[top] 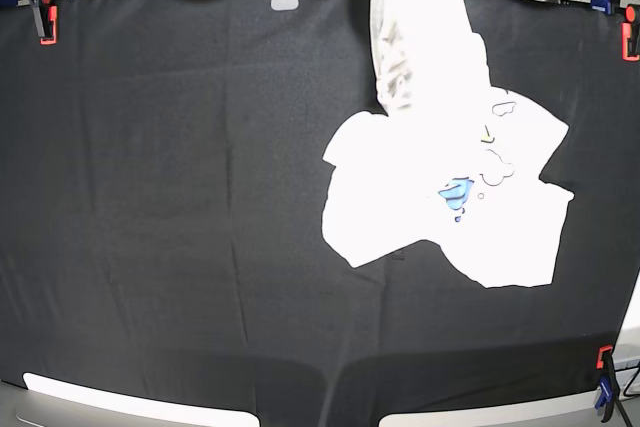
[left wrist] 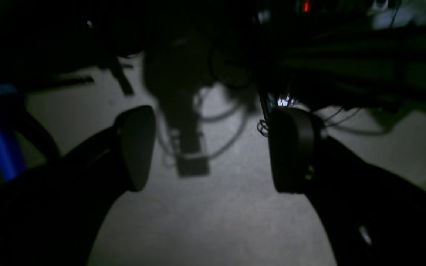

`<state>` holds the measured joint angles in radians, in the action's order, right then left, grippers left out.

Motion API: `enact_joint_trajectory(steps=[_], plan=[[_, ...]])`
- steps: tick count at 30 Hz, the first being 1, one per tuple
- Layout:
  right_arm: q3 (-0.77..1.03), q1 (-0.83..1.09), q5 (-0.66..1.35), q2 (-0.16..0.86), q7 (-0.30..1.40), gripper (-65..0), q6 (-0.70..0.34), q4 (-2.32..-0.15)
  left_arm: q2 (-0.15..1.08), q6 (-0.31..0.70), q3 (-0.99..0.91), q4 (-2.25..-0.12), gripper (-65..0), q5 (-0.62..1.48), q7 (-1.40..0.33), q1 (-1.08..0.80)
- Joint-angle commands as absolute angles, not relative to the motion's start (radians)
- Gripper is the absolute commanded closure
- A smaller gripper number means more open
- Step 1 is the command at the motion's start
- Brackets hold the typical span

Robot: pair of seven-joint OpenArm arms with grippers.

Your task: Layout the t-shirt on the table in an organized manner, then fold the t-shirt properly

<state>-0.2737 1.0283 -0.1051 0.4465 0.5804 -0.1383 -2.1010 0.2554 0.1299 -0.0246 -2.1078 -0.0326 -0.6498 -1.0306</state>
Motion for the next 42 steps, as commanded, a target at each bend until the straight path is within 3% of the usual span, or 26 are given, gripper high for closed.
enact_joint_trajectory(steps=[1, 11, 19, 23, 33, 38, 42], plan=[[-0.275, 1.022, -0.106, 0.451, 0.562, -43.8, -0.134, -2.119, 0.258, 0.126, -0.026, -2.15, -44.6, -0.036, -0.645, -1.041], [-0.275, 0.824, -0.105, 0.422, 0.488, -43.8, -0.115, -2.119, 0.258, 0.126, -0.025, -2.217, -44.6, -0.033, -0.585, -0.896], [-0.275, 0.577, -0.087, 0.32, 0.585, -43.8, -0.114, -2.119, 0.258, 0.126, -0.025, -2.217, -44.6, -0.033, -0.576, -0.571], [-0.275, 0.471, 0.049, 0.258, 0.581, -43.8, -0.115, -2.101, 0.258, 0.126, -0.025, -2.217, -44.6, -0.033, -0.576, -0.469], [-0.275, 0.234, 0.221, 0.043, 0.505, -43.8, -0.115, -1.743, 0.258, 0.126, -0.025, -2.217, -44.6, -0.033, -0.606, -0.442], [-0.275, 0.211, 0.273, -0.042, 0.509, -43.8, -0.145, -1.676, 0.258, 0.126, -0.025, -2.217, -44.6, -0.033, -0.606, -0.446], [-0.275, 0.214, 0.273, -0.07, 0.651, -43.8, -0.204, -1.676, 0.258, 0.126, -0.025, -2.217, -44.6, -0.033, -0.606, -0.446]])
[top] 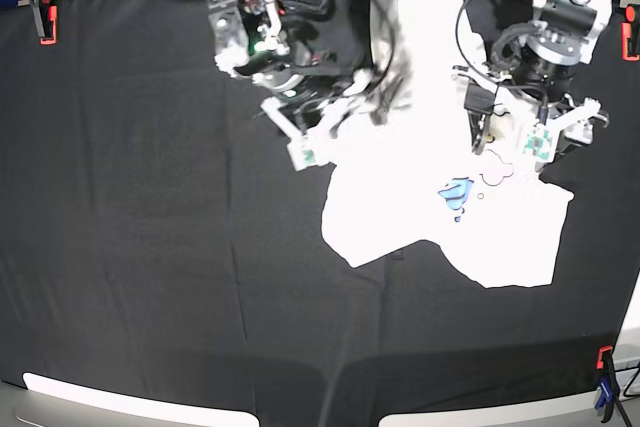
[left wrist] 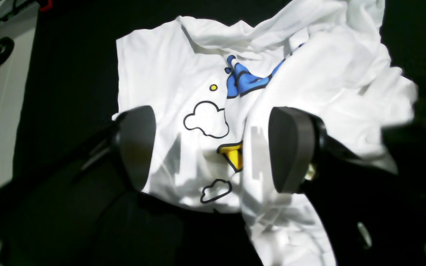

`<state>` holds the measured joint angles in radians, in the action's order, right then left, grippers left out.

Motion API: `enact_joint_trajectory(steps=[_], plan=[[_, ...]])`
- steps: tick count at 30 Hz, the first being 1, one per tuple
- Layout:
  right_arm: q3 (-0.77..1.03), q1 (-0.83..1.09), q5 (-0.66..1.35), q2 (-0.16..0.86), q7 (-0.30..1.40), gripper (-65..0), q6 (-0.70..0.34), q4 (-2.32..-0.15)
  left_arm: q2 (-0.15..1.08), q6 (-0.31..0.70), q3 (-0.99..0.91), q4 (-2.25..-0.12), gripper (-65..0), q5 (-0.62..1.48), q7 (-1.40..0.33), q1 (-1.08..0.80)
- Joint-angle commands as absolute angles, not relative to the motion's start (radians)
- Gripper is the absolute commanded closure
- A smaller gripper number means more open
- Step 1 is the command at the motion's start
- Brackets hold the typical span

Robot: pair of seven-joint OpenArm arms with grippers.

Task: Layout the t-shirt on the table in an organized manner, then fold the t-shirt properly
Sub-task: 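Lower both grippers onto the crumpled white t-shirt and grasp its fabric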

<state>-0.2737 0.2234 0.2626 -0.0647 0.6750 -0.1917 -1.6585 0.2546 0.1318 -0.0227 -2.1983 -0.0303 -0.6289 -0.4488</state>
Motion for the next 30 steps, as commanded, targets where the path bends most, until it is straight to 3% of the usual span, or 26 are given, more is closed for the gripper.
enact_joint_trajectory(steps=[1, 10, 13, 17, 22, 30], plan=[[-0.275, 0.214, 0.273, -0.069, 0.686, -43.8, -0.213, -1.676, 0.258, 0.126, -0.025, -2.217, -44.6, -0.033, -0.606, -0.446], [-0.275, 0.222, 0.351, -0.069, 0.825, -43.6, -0.251, -1.677, 0.258, 0.126, -0.025, -2.217, -44.6, -0.033, -0.606, -0.446], [-0.275, 0.221, 0.31, -0.068, 0.786, -43.6, -0.286, -1.677, 0.258, 0.126, -0.025, -2.217, -44.6, -0.033, -0.606, -0.446], [-0.274, 0.216, 0.113, -0.067, 0.713, -43.6, -0.287, -1.677, 0.258, 0.126, -0.025, -2.217, -44.6, -0.033, -0.606, -0.446], [-0.282, 0.216, 0.154, -0.051, 0.719, -43.6, -0.477, -1.739, 0.258, 0.126, -0.025, -2.217, -44.6, -0.033, -0.606, -0.446], [-0.281, 0.216, 0.006, -0.049, 0.657, -43.6, -0.479, -1.829, 0.258, 0.126, -0.025, -2.217, -44.6, -0.033, -0.606, -0.446]])
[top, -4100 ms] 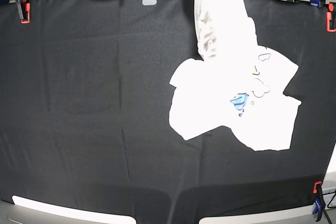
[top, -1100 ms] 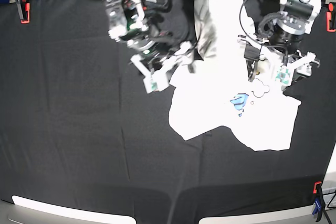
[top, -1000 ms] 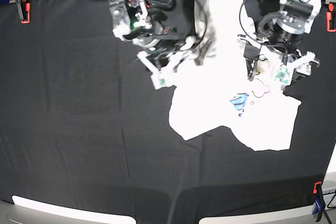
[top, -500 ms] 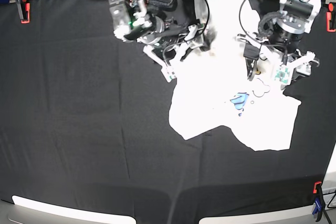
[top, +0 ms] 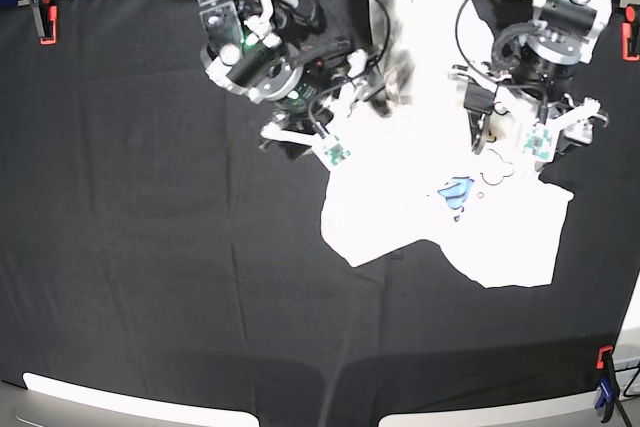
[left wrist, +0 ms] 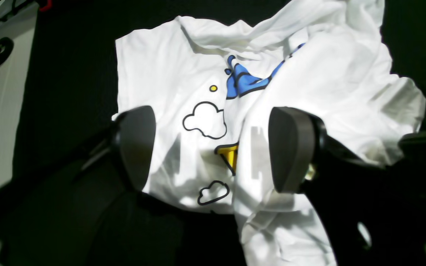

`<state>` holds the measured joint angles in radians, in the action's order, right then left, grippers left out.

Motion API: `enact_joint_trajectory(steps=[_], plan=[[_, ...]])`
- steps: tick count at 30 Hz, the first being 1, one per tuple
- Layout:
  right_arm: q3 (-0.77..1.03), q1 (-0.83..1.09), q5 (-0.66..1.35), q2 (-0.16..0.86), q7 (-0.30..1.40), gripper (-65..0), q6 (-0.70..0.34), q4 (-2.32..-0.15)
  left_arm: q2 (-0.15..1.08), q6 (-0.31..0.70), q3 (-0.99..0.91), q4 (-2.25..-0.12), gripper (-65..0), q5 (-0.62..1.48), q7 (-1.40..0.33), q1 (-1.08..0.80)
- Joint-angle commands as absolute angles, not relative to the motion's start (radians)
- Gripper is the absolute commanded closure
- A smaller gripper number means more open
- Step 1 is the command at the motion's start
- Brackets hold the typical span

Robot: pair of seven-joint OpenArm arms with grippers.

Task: Layout the t-shirt on the table in an organized manner, then fold the t-shirt properly
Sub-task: 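Lower both grippers onto the crumpled white t-shirt and grasp its fabric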

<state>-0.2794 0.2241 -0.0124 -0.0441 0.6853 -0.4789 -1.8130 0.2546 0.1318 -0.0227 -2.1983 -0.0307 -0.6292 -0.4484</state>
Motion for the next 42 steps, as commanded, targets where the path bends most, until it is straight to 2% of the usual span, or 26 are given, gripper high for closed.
enact_joint_trajectory(steps=[1, 8, 17, 24, 30, 34, 36, 39, 42], plan=[[-0.281, 0.216, -0.009, -0.049, 0.658, -43.6, -0.472, -1.829, 0.258, 0.126, -0.025, -2.217, -44.6, -0.033, -0.606, -0.446], [-0.252, 0.216, -0.027, -0.013, 0.553, -43.6, -0.408, -1.821, 0.258, 0.126, -0.025, -2.217, -44.6, -0.033, -0.606, -0.446], [-0.19, 0.21, 0.029, -0.008, 0.498, -43.6, -0.408, -1.795, 0.258, 0.126, -0.025, -2.217, -44.6, -0.033, -0.606, -0.446], [-0.191, 0.122, 0.03, -0.008, 0.504, -43.6, -0.408, -1.572, 0.258, 0.126, -0.025, -2.217, -44.6, -0.033, -0.606, -0.446], [-0.236, 0.113, 0.037, -0.008, 0.535, -43.6, -0.471, -1.558, 0.258, 0.126, -0.025, -2.217, -44.6, -0.033, -0.606, -0.446], [-0.287, 0.114, 0.037, -0.008, 0.548, -43.1, -0.472, -1.557, 0.258, 0.126, -0.025, -2.217, -44.6, -0.033, -0.605, -0.446], [-0.302, 0.114, 0.037, -0.008, 0.559, -40.6, -0.472, -1.557, 0.258, 0.126, -0.025, -2.217, -44.6, -0.033, -0.606, -0.446], [-0.309, 0.115, 0.037, -0.009, 0.567, -32.6, -0.472, -1.557, 0.258, 0.126, -0.025, -2.217, -44.6, -0.033, -0.606, -0.446], [-0.309, 0.117, 0.037, -0.008, 0.596, -19.6, -0.472, -1.557, 0.258, 0.126, -0.025, -2.217, -44.6, -0.033, -0.606, -0.446]])
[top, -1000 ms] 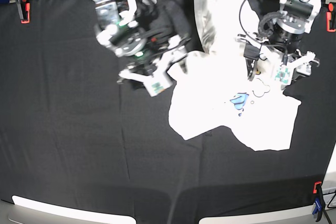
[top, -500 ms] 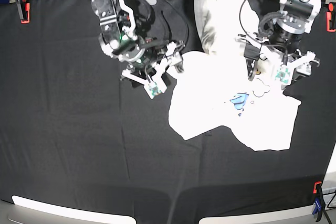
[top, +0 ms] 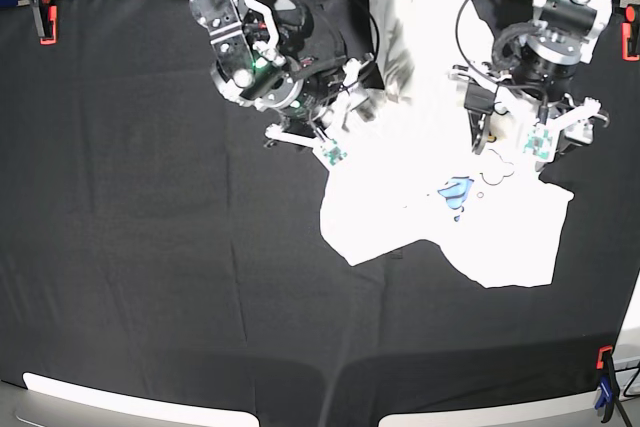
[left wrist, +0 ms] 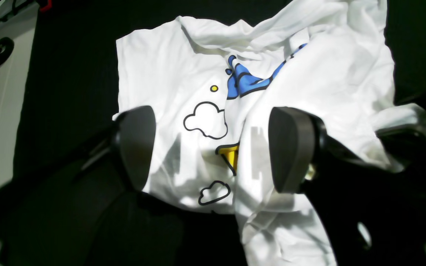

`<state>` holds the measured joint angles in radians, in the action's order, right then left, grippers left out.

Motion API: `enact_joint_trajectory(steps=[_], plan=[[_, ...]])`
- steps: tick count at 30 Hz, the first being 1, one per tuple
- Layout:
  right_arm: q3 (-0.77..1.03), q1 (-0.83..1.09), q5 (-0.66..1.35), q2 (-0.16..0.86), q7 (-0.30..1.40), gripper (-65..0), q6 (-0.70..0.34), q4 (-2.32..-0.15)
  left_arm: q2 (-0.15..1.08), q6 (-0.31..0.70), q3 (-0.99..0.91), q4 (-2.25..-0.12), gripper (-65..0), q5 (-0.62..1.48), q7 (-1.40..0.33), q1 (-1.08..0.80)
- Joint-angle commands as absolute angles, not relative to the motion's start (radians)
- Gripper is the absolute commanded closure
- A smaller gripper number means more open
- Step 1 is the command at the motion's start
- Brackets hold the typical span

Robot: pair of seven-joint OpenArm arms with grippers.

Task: Layout the t-shirt on the table in an organized manner, then fold the t-shirt properly
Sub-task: 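Lower both grippers onto the crumpled white t-shirt and grasp its fabric, then lift the shirt with the right gripper and fling it across the table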

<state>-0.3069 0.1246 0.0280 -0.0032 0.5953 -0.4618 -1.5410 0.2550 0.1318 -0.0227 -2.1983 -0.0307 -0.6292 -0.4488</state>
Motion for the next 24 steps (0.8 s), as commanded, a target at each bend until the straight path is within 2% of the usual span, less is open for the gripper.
enact_joint_trajectory(steps=[1, 3, 4, 12, 17, 24], plan=[[-0.309, 0.117, 0.037, -0.008, 0.615, -14.0, -0.472, -1.557, 0.258, 0.126, -0.025, -2.217, -44.6, -0.033, -0.606, -0.446], [-0.308, 0.117, 0.036, -0.008, 0.644, -2.9, -0.472, -1.557, 0.258, 0.126, -0.025, -2.217, -44.6, -0.033, -0.605, -0.446], [-0.308, 0.117, 0.036, -0.008, 0.656, 0.0, -0.472, -1.558, 0.258, 0.126, -0.025, -2.217, -44.6, -0.033, -0.606, -0.446], [-0.268, 0.117, -0.031, 0.002, 0.698, 0.0, -0.471, -1.572, 0.258, 0.126, -0.025, -2.217, -44.6, -0.033, -0.606, -0.446], [-0.138, 0.117, -0.024, 0.038, 0.698, 0.0, -0.471, -1.607, 0.258, 0.126, -0.025, -2.217, -44.6, -0.033, -0.605, -0.446], [0.097, 0.117, -0.016, 0.155, 0.697, 0.0, -0.471, -1.62, 0.258, 0.126, -0.025, -2.217, -44.6, -0.033, -0.605, -0.446]])
